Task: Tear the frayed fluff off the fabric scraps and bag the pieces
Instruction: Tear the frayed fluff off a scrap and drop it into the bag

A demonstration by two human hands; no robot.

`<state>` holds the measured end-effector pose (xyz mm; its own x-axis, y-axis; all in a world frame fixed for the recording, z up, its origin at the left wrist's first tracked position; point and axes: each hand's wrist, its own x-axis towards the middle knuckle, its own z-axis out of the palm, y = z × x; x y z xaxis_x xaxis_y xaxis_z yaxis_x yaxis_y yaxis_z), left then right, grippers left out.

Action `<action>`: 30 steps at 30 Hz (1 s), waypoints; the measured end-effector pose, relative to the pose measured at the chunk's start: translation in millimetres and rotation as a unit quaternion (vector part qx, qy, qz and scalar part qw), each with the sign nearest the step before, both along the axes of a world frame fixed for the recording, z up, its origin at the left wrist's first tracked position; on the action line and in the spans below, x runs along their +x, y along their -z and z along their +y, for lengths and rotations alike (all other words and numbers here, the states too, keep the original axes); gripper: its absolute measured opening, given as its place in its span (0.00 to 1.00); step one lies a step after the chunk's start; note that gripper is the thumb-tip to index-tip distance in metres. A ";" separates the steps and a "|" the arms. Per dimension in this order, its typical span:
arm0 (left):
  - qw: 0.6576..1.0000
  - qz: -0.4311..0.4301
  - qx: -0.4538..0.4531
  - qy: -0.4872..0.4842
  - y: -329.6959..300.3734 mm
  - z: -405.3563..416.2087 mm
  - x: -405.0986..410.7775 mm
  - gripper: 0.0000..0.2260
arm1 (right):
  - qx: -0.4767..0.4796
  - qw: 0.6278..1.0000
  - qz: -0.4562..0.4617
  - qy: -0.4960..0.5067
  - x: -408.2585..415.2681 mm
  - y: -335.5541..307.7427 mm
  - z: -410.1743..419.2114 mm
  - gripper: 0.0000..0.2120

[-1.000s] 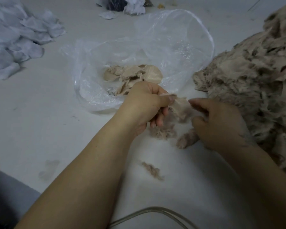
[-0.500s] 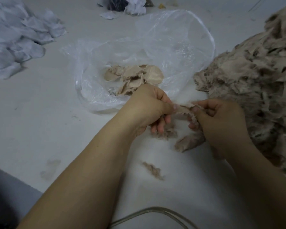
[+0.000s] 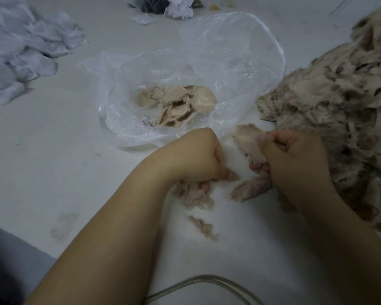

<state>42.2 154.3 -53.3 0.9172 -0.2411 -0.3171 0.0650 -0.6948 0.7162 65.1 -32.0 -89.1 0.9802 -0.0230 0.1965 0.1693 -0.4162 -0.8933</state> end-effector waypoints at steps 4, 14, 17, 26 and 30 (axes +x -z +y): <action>0.992 -0.040 -0.099 -0.063 -2.4 -7.2 -0.3 0.22 | 0.021 0.999 0.000 -0.037 -5.0 -4.1 4.0 0.07; 0.956 -0.008 -0.252 -0.151 1.0 0.8 6.8 0.17 | 0.098 0.993 0.044 -0.037 -0.4 -1.7 5.2 0.12; 0.956 0.013 -0.265 -0.122 2.6 2.7 6.8 0.18 | 0.131 0.990 0.019 -0.045 -1.7 -4.7 6.7 0.08; 0.965 0.035 -0.245 -0.086 3.3 0.6 6.5 0.16 | 0.066 0.997 -0.042 0.013 -2.6 -1.8 6.9 0.07; 0.958 0.023 -0.264 -0.113 2.4 1.3 6.9 0.14 | 0.058 0.998 -0.011 -0.011 -2.6 -2.5 7.0 0.12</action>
